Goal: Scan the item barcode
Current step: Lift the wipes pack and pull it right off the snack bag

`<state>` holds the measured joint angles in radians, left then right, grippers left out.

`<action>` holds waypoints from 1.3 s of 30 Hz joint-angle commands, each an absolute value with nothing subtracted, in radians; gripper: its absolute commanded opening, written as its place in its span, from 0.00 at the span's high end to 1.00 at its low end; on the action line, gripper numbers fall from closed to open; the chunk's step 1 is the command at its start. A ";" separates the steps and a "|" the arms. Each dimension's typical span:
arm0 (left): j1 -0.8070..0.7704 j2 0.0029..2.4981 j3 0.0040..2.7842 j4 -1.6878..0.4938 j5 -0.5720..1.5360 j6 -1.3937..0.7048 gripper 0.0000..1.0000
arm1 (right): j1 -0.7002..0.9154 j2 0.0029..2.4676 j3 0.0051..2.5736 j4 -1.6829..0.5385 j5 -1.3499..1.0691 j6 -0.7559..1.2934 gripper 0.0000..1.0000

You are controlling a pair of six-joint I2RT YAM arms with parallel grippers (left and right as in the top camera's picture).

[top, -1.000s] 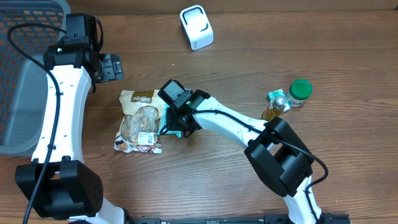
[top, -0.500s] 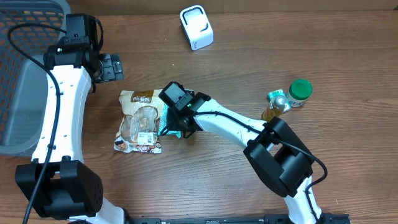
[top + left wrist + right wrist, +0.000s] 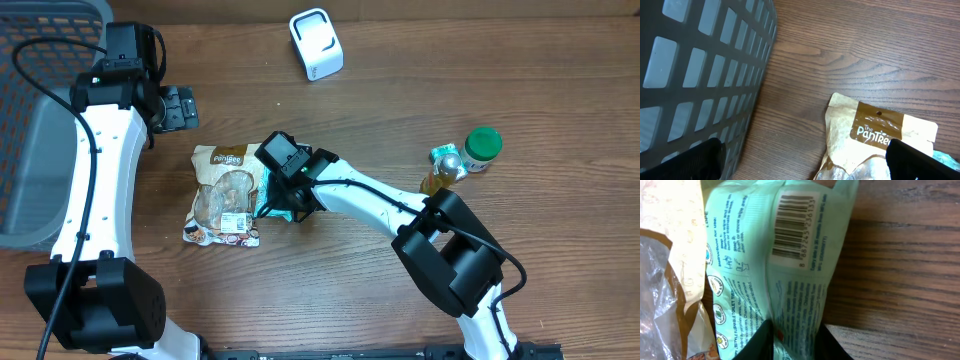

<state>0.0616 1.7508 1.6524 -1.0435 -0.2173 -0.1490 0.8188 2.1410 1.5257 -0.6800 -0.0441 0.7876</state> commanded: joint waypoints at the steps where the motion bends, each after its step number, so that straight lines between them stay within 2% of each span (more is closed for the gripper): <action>1: 0.071 1.739 1.673 -1.042 -0.216 -0.134 0.00 | 0.816 2.157 1.491 -0.696 -0.001 0.788 0.83; 15: 0.071 1.739 1.673 -1.042 -0.216 -0.134 0.01 | 0.762 2.157 1.491 -0.774 0.000 0.777 0.84; 24: 0.071 1.739 1.673 -1.042 -0.216 -0.134 0.00 | 0.689 2.154 1.495 -0.803 -0.001 0.698 0.84; 31: 0.071 1.739 1.673 -1.042 -0.216 -0.134 0.00 | 0.632 2.154 1.588 -0.903 -0.002 0.698 0.82; 35: 0.071 1.739 1.673 -1.042 -0.216 -0.134 0.00 | 0.626 2.154 1.659 -0.959 -0.093 0.641 0.75; 36: 0.071 1.739 1.673 -1.042 -0.216 -0.134 0.00 | 0.627 2.154 1.674 -0.957 -0.188 0.596 0.69; 39: 0.071 1.739 1.673 -1.042 -0.216 -0.134 0.00 | 0.630 2.154 1.675 -0.953 -0.269 0.597 0.65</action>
<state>0.0616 1.7512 1.6524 -1.0435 -0.2173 -0.1490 0.6182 2.1441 1.6409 -0.9585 -0.1387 0.6430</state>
